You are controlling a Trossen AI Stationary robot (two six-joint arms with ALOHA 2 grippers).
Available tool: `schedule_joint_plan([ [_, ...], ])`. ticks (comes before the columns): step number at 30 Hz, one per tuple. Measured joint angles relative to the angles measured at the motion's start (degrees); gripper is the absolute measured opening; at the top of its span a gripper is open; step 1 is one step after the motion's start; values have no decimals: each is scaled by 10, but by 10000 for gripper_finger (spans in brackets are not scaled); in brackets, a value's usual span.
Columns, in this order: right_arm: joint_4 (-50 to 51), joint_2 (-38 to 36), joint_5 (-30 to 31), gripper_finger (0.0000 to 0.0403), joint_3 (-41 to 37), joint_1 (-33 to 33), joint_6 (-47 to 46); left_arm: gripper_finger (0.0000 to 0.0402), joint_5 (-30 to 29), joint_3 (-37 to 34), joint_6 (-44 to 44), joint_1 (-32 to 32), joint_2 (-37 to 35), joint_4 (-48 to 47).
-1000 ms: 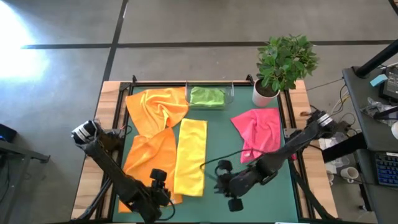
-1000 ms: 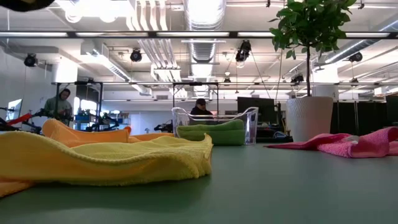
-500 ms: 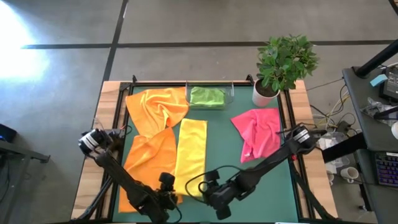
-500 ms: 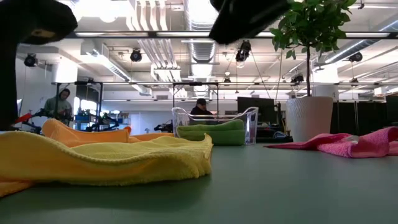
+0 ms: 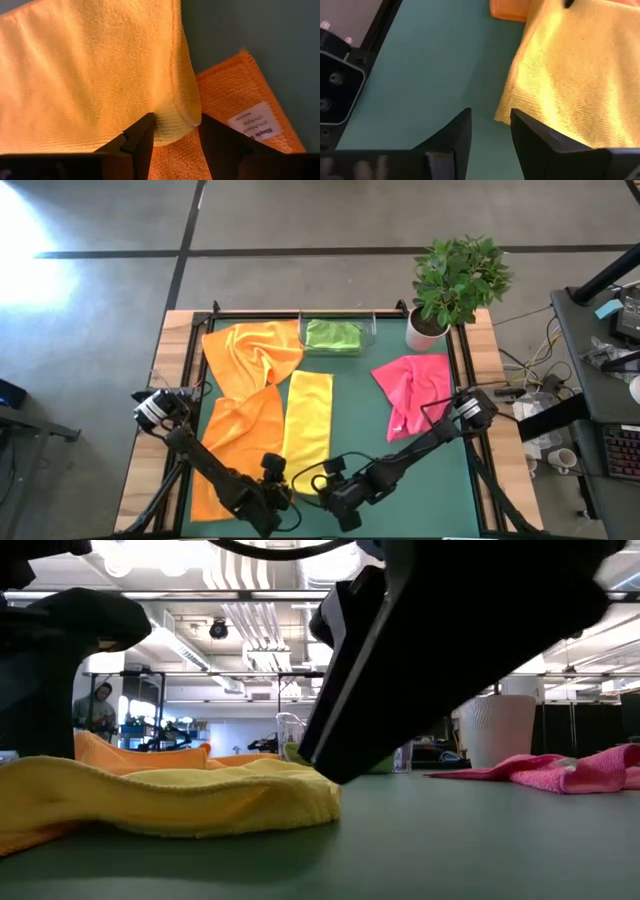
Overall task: Fold microfiber towels
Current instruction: Fold the yellow towel
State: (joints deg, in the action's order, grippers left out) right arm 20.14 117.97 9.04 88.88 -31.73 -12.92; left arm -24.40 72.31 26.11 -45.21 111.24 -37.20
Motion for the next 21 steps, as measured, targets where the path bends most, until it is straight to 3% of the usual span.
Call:
schedule_joint_plan([
  [16,-17,19,19,128,-1,24,31,138,21,5,5,2,-2,4],
  [21,-12,19,31,129,-1,30,35,110,31,5,5,3,-2,4],
])
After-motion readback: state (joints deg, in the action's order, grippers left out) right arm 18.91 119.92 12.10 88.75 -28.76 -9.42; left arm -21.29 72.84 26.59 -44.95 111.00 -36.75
